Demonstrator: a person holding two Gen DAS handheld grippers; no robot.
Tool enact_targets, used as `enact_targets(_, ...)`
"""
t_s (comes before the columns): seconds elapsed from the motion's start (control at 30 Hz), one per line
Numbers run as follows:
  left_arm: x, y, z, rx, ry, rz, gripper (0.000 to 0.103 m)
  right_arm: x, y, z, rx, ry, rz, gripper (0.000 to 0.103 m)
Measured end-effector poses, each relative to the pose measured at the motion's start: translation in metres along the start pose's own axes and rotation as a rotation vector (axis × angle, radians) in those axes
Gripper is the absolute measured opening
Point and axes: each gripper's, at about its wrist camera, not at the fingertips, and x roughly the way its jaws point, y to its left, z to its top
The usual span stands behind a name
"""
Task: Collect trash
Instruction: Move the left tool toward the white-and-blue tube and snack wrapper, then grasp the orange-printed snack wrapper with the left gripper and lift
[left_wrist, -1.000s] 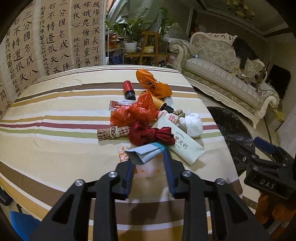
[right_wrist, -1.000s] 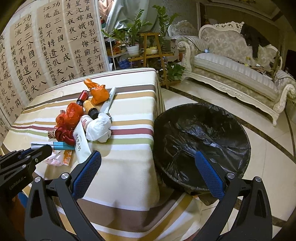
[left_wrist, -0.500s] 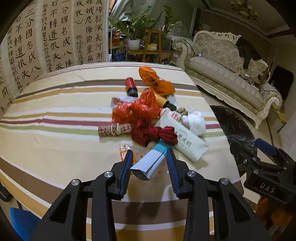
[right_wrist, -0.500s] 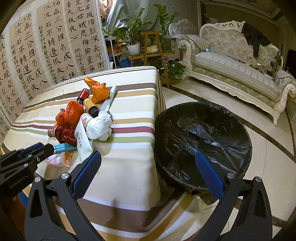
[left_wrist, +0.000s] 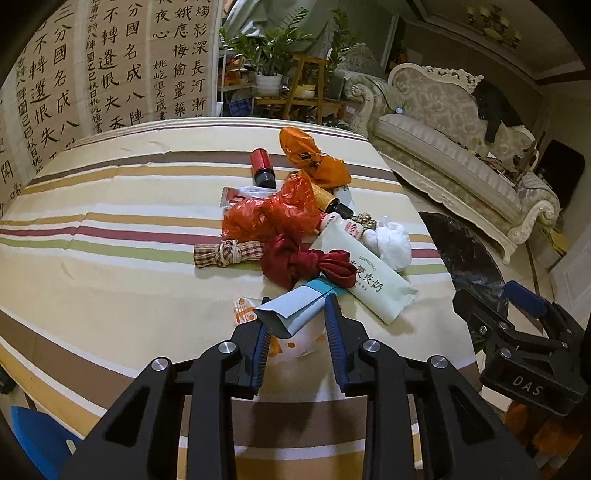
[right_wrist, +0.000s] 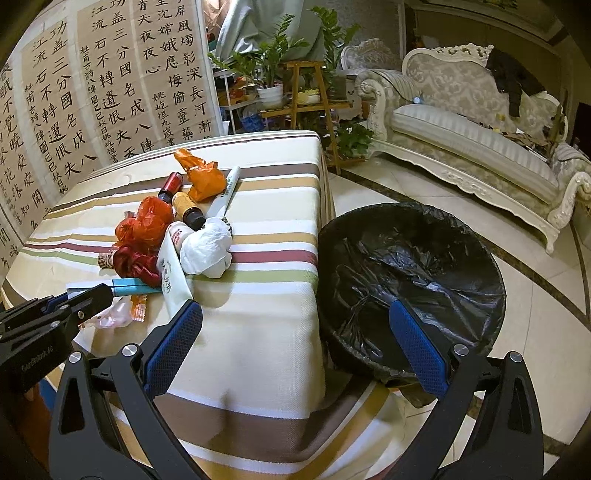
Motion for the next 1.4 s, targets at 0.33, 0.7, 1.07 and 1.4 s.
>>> enact_targets(0.33, 0.0, 0.008, 0.002, -0.031, -0.007, -0.013, 0.024, 0.001, 0.002, 0.001, -0.012, 0.006, -0.004, 0.099)
enact_targets(0.7, 0.002, 0.036, 0.007, -0.091, -0.019, 0.041, 0.013, 0.005, 0.011, 0.003, -0.035, 0.02, -0.004, 0.099)
enact_targets(1.07, 0.009, 0.057, 0.005, -0.189, 0.053, 0.017, 0.038, 0.011, 0.02, 0.005, -0.055, 0.032, 0.005, 0.099)
enact_targets(1.4, -0.012, 0.051, -0.004, -0.149, 0.061, -0.042, 0.059, 0.011, 0.017, 0.006, -0.041, 0.029, 0.016, 0.099)
